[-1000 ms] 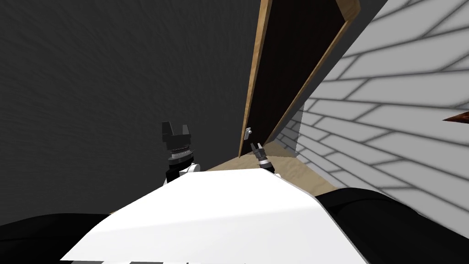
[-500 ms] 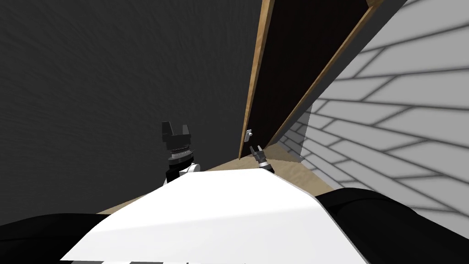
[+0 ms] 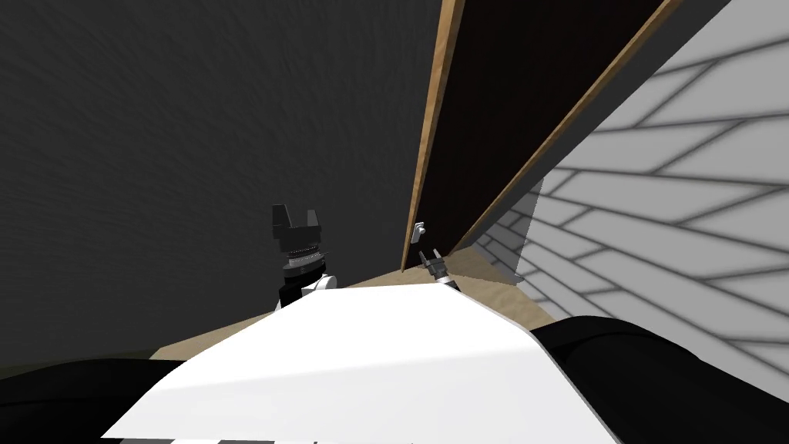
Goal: Pull the door open
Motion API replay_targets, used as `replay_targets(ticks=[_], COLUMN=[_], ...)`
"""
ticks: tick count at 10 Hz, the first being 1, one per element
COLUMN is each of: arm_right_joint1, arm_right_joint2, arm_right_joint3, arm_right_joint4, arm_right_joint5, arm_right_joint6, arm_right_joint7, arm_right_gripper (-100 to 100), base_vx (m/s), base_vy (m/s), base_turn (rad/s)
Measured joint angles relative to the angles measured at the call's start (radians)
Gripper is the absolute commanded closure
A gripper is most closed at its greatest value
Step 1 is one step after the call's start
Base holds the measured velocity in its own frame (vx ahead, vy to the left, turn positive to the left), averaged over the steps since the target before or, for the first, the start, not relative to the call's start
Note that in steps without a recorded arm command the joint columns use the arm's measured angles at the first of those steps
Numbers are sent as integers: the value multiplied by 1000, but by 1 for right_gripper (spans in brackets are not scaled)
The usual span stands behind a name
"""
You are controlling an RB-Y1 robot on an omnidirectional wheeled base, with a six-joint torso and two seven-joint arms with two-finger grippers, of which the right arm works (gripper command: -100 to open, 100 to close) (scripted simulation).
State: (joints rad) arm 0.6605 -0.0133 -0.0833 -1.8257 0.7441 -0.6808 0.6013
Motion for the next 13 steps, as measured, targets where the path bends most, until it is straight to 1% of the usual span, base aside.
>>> replay_targets(ticks=[1, 3, 5, 6, 7, 8, 9, 10, 11, 12, 13], arm_right_joint1=[0, 13, 15, 18, 18, 10, -7, -23, -36, -49, -67], arm_right_joint2=[4, 17, 28, 33, 33, 20, 3, -11, -25, -48, -61], arm_right_joint3=[-4, -5, -19, -22, -22, -33, -50, -73, -90, -115, -136], arm_right_joint4=[12, 21, 54, 61, 61, 69, 86, 113, 128, 141, 162], arm_right_joint5=[15, 47, 69, 84, 85, 79, 70, 56, 46, 31, 20], arm_right_joint6=[-2, 0, -15, -16, -15, -13, -10, -16, -18, -15, -14], arm_right_joint7=[18, 53, 90, 106, 109, 105, 99, 98, 93, 80, 73], arm_right_gripper=[-100, -100, -100, -100, -100, -100, -100, -100, -100, -100, -100], base_vx=[82, 87, 108, 52, -36, -43, -36, -44, -6, 38, 65], base_vy=[-147, -132, -141, -72, 54, 104, 131, 154, 172, 130, 76], base_turn=[95, 86, 83, 24, 129, 110, 139, 126, 188, 158, 104])
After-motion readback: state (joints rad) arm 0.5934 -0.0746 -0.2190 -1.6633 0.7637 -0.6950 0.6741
